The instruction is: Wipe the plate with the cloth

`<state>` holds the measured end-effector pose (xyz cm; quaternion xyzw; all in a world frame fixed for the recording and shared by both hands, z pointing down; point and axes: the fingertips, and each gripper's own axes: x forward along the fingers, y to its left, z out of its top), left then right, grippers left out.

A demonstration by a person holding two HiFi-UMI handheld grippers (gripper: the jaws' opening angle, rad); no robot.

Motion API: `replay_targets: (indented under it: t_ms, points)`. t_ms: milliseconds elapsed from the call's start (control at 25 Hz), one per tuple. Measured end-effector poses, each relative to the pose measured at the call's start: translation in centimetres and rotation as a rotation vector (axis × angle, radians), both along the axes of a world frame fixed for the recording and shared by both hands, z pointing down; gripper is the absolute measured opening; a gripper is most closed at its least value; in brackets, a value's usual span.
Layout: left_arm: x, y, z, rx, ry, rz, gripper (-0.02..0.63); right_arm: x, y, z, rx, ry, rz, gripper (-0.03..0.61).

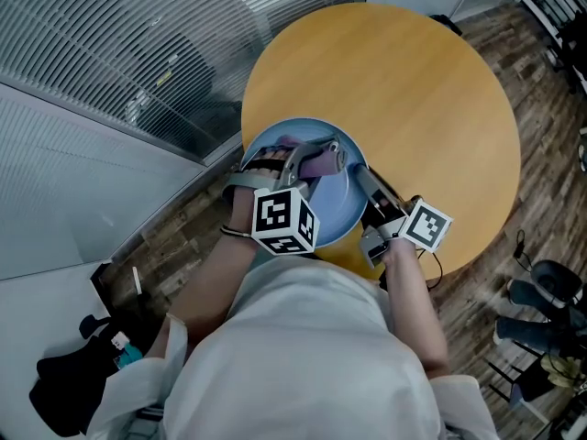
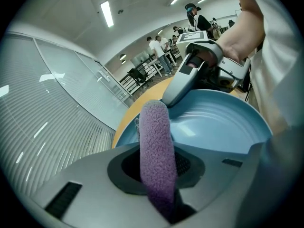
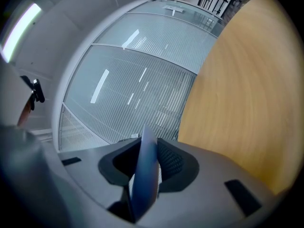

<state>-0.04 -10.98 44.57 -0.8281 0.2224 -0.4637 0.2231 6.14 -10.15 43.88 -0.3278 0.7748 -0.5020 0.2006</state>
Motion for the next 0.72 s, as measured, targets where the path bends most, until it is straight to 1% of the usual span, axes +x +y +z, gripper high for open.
replay_targets:
  t_ms: [320, 560, 720]
  points:
    - [0.8, 2.0, 0.2, -0.007, -0.010, 0.052, 0.083, 0.2, -0.1, -0.4, 0.013, -0.002, 0.013, 0.107]
    - [1.4, 3.9, 0.6, -0.006, -0.028, 0.125, 0.083, 0.3, -0.1, -0.4, 0.015, -0.007, 0.026, 0.107]
    - [1.7, 4.9, 0.9, -0.021, -0.029, 0.160, 0.083, 0.5, -0.2, -0.6, 0.026, -0.001, 0.037, 0.107]
